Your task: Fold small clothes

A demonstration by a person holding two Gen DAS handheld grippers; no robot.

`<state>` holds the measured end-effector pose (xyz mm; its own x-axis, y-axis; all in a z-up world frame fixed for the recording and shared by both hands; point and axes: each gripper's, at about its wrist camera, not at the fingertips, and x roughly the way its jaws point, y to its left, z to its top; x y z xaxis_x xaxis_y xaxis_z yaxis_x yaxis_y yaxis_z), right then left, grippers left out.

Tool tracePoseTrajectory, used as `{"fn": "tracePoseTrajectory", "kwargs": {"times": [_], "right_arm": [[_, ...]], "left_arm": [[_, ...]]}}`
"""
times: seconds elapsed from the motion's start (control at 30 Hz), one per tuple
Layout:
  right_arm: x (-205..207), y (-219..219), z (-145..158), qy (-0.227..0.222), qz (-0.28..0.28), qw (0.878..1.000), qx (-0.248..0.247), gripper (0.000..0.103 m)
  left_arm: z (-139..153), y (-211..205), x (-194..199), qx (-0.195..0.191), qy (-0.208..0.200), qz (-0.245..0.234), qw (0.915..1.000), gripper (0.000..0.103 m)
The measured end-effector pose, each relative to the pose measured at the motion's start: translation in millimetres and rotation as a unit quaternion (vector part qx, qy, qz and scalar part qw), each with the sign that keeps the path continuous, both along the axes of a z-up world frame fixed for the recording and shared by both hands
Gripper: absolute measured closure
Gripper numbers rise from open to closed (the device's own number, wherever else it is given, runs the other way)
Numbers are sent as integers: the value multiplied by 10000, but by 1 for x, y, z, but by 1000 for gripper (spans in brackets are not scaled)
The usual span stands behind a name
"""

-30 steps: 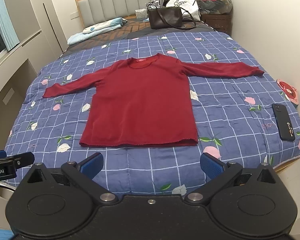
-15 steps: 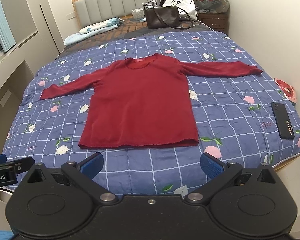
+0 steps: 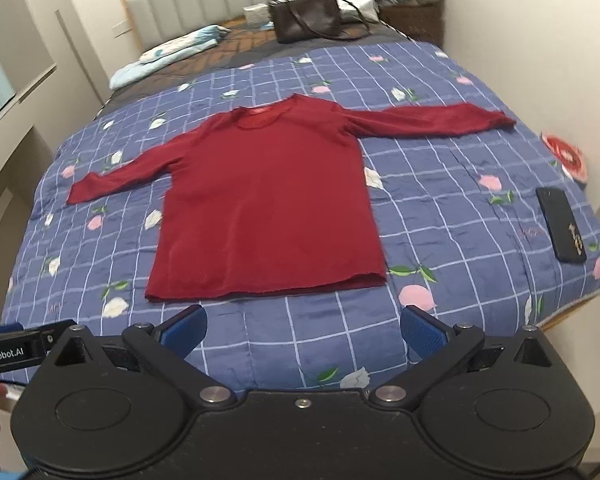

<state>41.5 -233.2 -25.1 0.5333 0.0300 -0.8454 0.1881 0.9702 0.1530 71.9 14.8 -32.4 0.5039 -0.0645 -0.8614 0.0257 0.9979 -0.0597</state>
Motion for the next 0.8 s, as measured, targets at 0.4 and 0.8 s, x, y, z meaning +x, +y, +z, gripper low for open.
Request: {"fn": "tracePoseTrajectory", "kwargs": {"times": [0.4, 0.8], "right_arm": [[96, -86, -8, 216, -358, 9991, 120, 0], [204, -195, -23, 506, -400, 9978, 150, 0]], "left_arm": [[7, -60, 99, 36, 86, 371, 9993, 0], [1, -159, 207, 76, 154, 881, 9960, 0]]}}
